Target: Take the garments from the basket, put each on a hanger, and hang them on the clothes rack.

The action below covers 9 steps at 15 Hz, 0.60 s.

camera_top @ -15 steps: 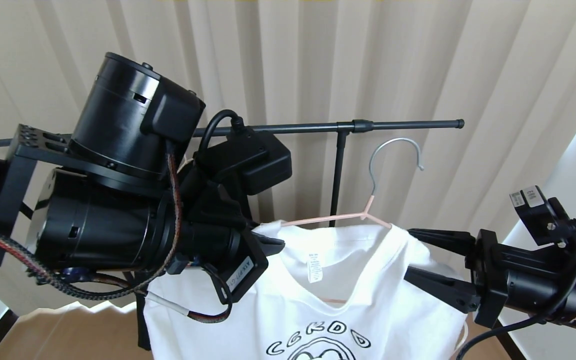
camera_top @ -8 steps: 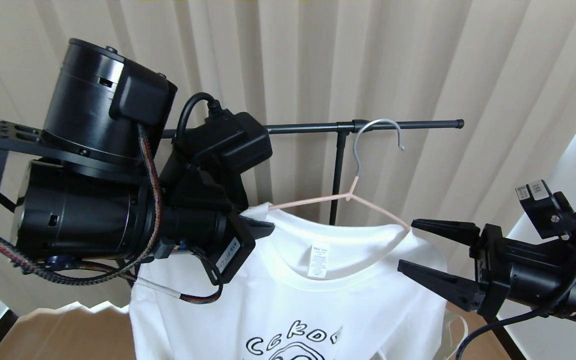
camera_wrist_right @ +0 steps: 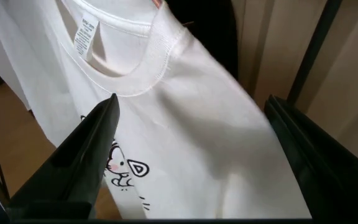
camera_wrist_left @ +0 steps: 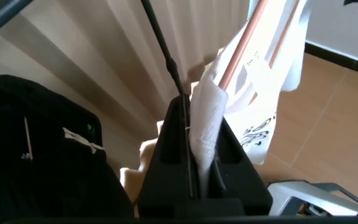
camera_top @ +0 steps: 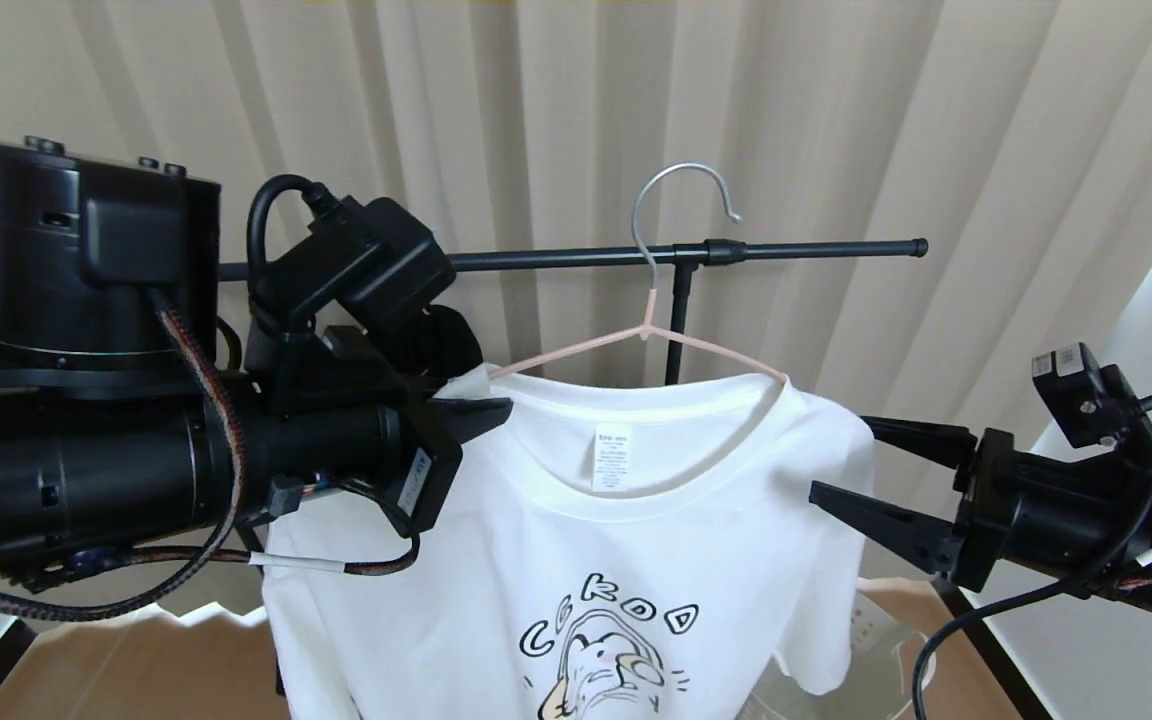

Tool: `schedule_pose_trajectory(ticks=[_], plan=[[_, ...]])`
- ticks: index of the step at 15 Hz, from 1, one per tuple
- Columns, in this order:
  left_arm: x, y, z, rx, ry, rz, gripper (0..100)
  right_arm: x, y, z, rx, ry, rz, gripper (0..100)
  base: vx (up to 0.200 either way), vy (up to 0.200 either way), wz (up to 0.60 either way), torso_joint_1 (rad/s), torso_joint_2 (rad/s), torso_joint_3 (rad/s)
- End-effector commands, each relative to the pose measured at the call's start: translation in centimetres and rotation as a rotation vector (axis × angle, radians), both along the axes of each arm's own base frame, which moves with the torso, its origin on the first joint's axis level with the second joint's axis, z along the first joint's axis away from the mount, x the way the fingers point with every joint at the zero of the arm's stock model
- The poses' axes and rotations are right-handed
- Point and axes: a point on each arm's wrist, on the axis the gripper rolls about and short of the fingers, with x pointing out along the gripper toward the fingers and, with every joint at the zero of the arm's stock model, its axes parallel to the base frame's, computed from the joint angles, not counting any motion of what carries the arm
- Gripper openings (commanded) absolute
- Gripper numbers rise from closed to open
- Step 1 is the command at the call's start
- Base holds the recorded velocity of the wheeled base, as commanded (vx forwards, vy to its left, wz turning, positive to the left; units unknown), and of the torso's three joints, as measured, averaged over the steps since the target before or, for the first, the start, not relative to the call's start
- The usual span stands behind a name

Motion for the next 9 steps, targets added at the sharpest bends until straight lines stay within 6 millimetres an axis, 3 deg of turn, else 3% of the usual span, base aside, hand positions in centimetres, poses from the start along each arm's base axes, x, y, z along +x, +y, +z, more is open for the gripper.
schedule_pose_trajectory(ticks=[1, 9], plan=[[-0.8, 1.0, 0.2, -0.042, -0.039, 0.013, 0, 1.2, -0.3, -1.2, -0.024, 0.037, -0.019, 100, 0.0, 0.0, 0.0, 0.0, 0.0, 0.0], [-2.2, 2.9, 0.7, -0.07, -0.078, 0.056, 0, 2.2, -1.2, -1.9, -0.051, 0.041, -0.059, 100, 0.0, 0.0, 0.0, 0.0, 0.0, 0.0]])
